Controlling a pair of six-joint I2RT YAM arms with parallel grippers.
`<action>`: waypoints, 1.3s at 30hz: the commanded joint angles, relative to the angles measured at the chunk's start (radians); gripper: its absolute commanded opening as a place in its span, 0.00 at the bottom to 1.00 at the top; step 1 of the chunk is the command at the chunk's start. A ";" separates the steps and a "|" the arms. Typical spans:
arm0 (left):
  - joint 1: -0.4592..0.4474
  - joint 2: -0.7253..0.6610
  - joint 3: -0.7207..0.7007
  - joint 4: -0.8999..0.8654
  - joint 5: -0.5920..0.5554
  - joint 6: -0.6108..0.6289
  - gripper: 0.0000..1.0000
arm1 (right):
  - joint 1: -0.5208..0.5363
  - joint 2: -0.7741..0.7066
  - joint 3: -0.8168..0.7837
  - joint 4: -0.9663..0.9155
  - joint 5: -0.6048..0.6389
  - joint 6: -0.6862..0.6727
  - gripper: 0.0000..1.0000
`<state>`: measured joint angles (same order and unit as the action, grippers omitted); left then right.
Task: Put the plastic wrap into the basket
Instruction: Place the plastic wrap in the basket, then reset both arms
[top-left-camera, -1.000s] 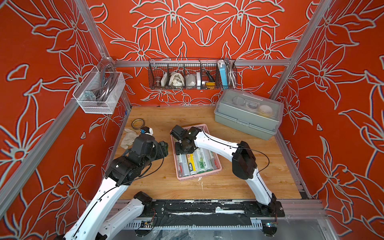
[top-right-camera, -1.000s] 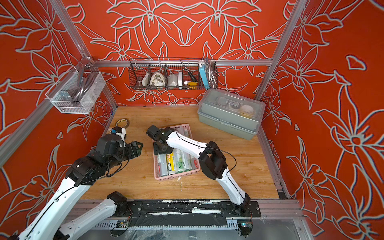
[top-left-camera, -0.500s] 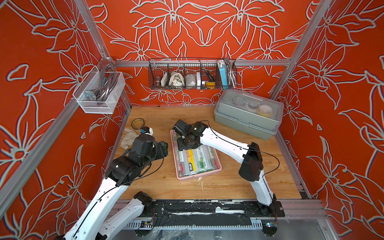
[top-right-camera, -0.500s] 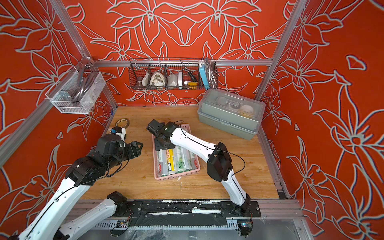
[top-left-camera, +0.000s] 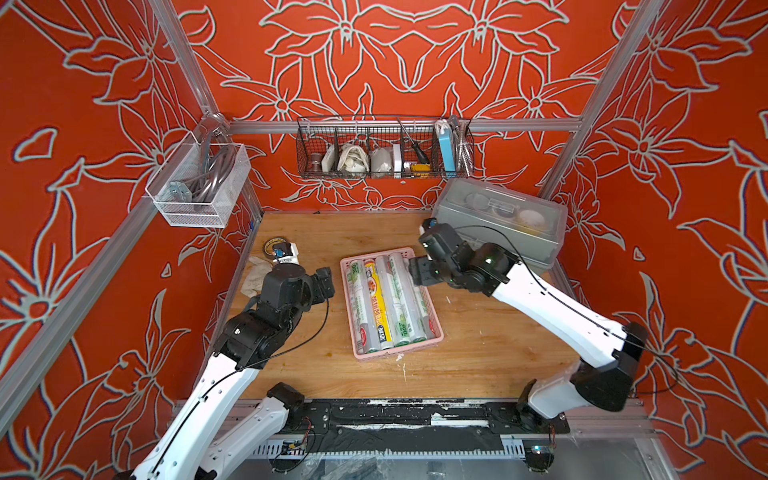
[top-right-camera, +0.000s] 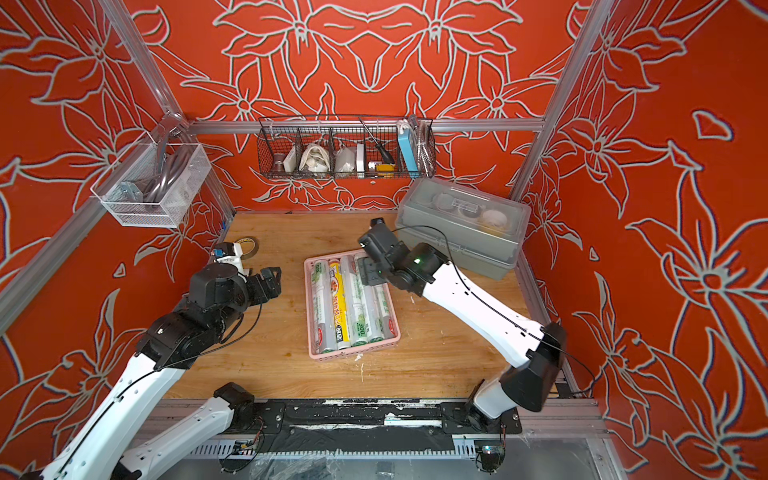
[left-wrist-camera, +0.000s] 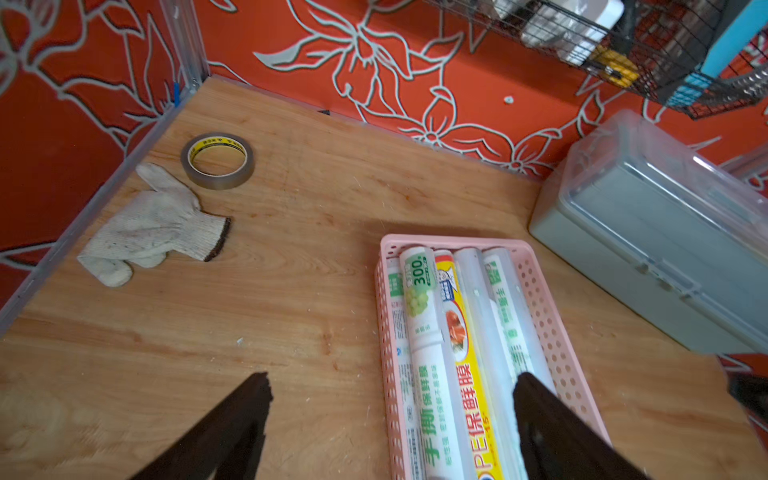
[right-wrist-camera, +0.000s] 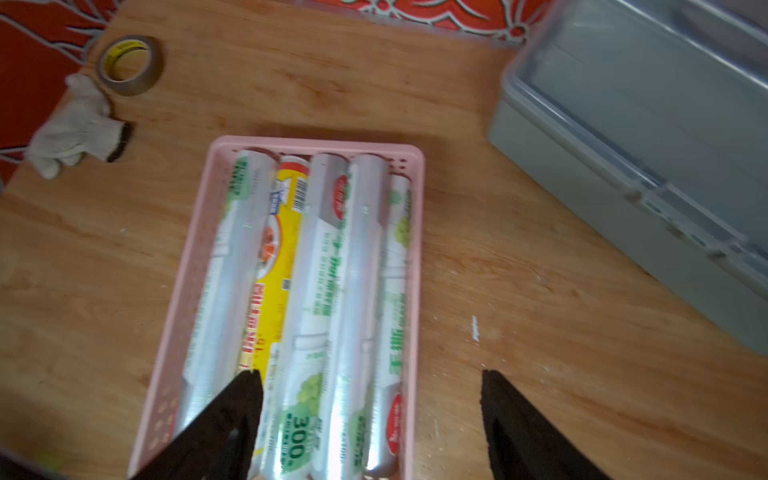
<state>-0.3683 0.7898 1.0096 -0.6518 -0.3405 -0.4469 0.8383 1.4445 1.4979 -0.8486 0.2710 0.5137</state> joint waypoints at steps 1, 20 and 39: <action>0.043 0.003 -0.063 0.159 -0.058 0.046 0.98 | -0.089 -0.117 -0.202 0.158 0.038 -0.121 0.92; 0.322 0.178 -0.644 0.974 -0.176 0.246 0.98 | -0.643 -0.466 -1.071 1.003 0.045 -0.468 1.00; 0.406 0.472 -0.760 1.392 0.057 0.312 0.98 | -0.831 -0.025 -1.264 1.834 -0.222 -0.503 1.00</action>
<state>0.0380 1.2755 0.2741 0.6403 -0.3325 -0.1631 0.0109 1.3388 0.2829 0.7509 0.1066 0.0128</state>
